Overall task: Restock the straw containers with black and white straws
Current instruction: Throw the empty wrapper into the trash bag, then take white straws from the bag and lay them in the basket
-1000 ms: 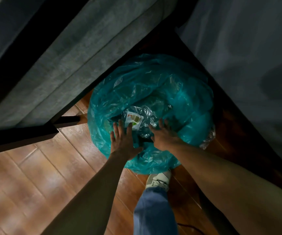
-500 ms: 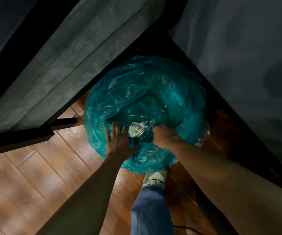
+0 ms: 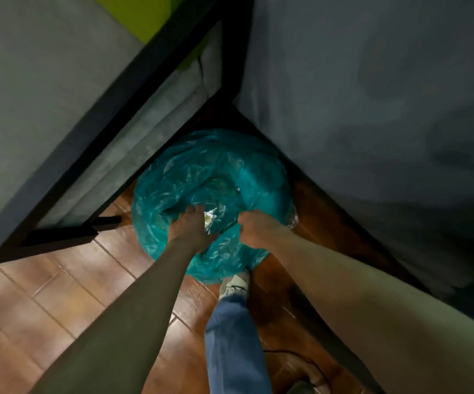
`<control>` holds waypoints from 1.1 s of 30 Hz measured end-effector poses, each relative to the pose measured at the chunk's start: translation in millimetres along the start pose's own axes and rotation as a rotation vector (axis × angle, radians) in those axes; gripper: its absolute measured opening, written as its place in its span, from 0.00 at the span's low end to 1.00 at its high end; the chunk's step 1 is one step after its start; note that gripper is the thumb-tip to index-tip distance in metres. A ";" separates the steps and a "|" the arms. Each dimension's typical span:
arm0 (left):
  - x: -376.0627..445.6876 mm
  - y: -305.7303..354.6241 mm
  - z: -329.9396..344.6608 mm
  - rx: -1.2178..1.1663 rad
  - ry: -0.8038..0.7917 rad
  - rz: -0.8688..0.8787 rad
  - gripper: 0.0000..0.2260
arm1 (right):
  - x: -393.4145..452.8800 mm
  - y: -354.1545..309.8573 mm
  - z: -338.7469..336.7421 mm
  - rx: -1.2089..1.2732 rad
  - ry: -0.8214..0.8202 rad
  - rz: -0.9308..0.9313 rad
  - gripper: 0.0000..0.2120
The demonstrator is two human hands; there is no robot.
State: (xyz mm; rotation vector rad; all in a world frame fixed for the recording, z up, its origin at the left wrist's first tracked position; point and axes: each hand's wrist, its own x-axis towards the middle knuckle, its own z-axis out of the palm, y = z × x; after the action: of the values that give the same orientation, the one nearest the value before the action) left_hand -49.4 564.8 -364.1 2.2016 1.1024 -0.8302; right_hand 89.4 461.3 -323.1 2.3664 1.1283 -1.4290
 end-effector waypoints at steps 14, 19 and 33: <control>-209.9 143.8 -68.7 -0.118 0.081 0.208 0.30 | -276.9 23.6 -44.8 0.263 0.312 -0.018 0.13; -268.8 191.3 -62.7 -0.183 0.118 0.320 0.30 | -361.6 61.2 -36.4 0.418 0.571 -0.013 0.13; -404.0 298.5 -28.1 -0.123 0.254 0.589 0.22 | -522.1 185.0 43.4 0.651 0.936 0.127 0.13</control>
State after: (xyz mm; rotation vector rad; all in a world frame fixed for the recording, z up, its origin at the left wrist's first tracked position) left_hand 14.5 225.6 1.9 2.3760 0.5276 -0.2278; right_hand 47.0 38.0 34.3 3.6756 0.6244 -0.6478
